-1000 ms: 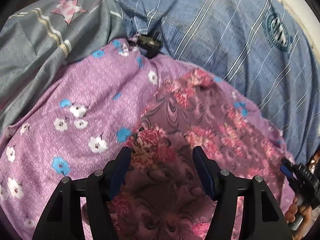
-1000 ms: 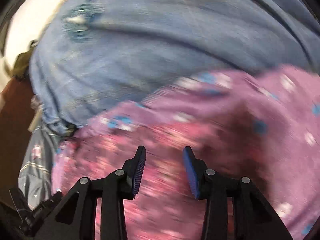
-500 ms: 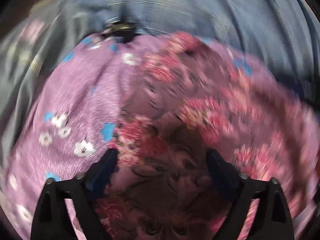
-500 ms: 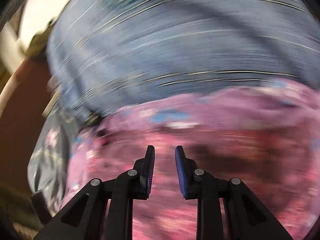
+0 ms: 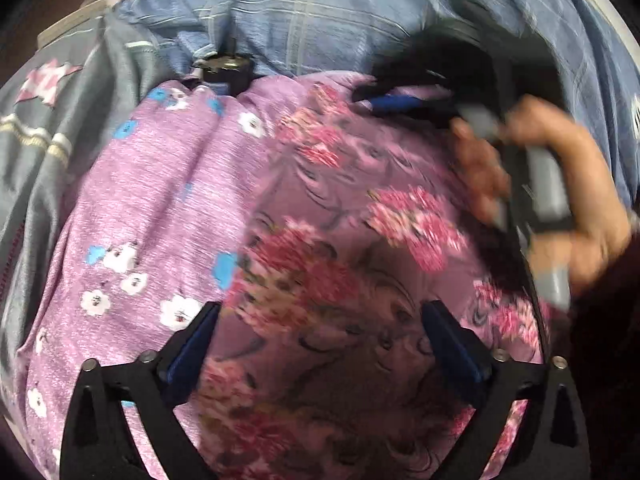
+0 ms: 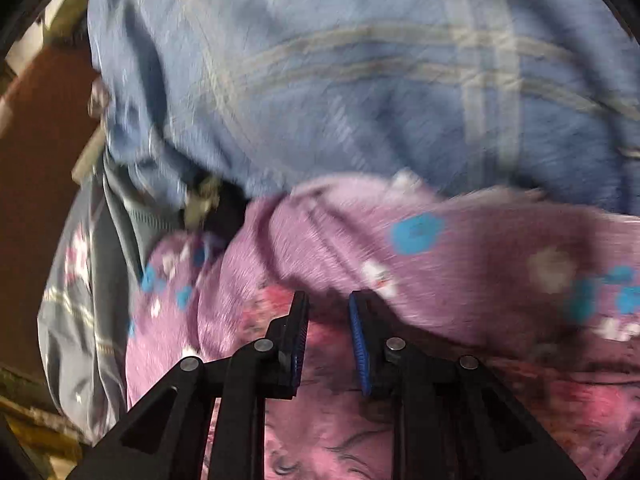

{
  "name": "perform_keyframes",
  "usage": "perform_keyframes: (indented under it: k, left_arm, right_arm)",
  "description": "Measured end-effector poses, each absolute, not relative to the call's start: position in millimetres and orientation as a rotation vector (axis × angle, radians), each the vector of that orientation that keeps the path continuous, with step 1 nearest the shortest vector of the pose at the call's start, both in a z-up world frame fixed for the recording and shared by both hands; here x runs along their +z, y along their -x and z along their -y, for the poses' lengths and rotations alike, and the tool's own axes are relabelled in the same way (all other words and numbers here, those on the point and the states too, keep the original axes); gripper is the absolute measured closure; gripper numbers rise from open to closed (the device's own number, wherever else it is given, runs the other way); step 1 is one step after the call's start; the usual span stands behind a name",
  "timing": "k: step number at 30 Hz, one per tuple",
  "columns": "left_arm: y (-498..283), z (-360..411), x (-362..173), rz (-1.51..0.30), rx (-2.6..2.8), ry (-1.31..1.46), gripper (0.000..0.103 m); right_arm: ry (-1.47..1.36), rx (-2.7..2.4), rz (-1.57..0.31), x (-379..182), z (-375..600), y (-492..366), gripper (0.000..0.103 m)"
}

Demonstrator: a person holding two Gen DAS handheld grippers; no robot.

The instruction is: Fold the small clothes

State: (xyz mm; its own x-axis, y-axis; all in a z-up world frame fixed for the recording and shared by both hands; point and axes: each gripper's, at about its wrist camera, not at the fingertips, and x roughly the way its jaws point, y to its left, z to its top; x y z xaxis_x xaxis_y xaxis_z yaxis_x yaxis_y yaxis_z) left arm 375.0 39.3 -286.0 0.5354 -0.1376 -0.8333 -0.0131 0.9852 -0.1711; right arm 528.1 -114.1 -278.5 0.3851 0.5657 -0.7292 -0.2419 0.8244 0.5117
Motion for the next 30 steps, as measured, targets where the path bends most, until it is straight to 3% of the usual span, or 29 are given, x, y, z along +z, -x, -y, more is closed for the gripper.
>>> perform_keyframes:
  k: [6, 9, 14, 16, 23, 26, 30]
  left_arm:
    - [-368.3, -44.0, -268.2, -0.922, 0.054, 0.092, 0.009]
    - [-365.5, -42.9, -272.2, -0.959, 0.107, 0.09, 0.01]
    - [-375.3, -42.1, -285.5, -0.996, 0.142, 0.114, 0.007]
    - [-378.3, -42.7, -283.5, -1.001, 0.143, 0.123, 0.008]
    - [-374.1, -45.6, -266.0, -0.918, 0.157, 0.121, 0.011]
    - [-378.0, -36.6, -278.9, -0.984, 0.15, 0.079, 0.011]
    - [-378.4, -37.4, -277.4, -0.994, 0.15, 0.089, 0.011]
  right_arm:
    - [-0.355, 0.427, -0.918, -233.9, 226.0, -460.7, 0.078]
    - [-0.362, 0.298, -0.887, -222.9, 288.1, -420.5, 0.071]
    - [-0.409, 0.071, -0.983, -257.1, 373.0, -378.6, 0.067]
    - [-0.468, 0.02, -1.024, -280.4, 396.6, -362.6, 0.072]
    - [-0.498, 0.095, -0.824, -246.0, 391.7, -310.6, 0.068]
    - [-0.537, 0.194, -0.856, -250.6, 373.7, -297.5, 0.063]
    - [-0.446, 0.202, -0.979, -282.3, 343.6, -291.9, 0.065]
